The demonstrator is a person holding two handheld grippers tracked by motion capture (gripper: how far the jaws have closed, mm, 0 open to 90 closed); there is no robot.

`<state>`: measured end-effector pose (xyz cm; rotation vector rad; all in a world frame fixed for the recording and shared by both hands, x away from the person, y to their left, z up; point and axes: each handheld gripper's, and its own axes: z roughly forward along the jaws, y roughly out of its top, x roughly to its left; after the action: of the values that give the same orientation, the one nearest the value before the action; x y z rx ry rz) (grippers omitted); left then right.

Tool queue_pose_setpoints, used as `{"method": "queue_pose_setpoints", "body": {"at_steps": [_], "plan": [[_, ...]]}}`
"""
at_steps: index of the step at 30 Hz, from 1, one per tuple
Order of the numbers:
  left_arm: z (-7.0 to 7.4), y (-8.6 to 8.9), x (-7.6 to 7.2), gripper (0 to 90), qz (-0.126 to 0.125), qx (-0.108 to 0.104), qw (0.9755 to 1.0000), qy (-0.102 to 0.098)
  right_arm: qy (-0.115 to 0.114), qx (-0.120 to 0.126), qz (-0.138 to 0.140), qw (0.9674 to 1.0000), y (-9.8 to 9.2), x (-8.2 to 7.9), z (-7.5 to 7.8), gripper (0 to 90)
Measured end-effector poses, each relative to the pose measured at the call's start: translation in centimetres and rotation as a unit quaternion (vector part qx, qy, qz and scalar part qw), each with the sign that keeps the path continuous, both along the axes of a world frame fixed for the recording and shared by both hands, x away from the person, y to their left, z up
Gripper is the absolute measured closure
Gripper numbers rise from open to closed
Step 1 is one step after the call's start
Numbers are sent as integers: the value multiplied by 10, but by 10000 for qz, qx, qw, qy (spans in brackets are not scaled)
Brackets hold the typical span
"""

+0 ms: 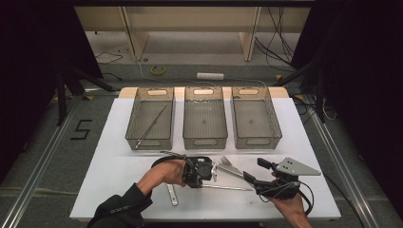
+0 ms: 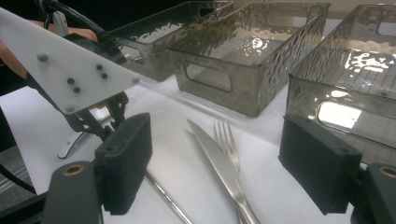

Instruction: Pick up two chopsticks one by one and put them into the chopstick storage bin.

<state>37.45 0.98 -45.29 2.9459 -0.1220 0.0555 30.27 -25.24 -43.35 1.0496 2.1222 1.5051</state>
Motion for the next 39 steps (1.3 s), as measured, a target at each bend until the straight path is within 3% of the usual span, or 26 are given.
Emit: {"method": "queue_pose_setpoints", "body": {"at_steps": [5,12,18,27,33,36,39], "plan": [[9,3,-1,846,-20,-146,9999,-68,-1,7,-11,10000,0,0,0,262],[22,9,-6,847,13,-381,9993,3,3,11,-12,10000,0,1,0,263],[31,11,-11,847,7,-515,9986,-103,5,12,-22,10000,0,1,0,262],[49,23,-10,847,212,-972,9950,-105,-10,27,-45,10000,-2,1,0,262],[61,36,-7,847,448,-1242,9910,-222,-20,39,-86,10000,-2,1,1,262],[68,43,-5,847,648,-1434,9872,-251,-20,38,-72,10000,-2,1,0,262],[74,53,1,847,966,-1622,9816,-296,-36,49,-100,9999,-3,1,1,262]]}}
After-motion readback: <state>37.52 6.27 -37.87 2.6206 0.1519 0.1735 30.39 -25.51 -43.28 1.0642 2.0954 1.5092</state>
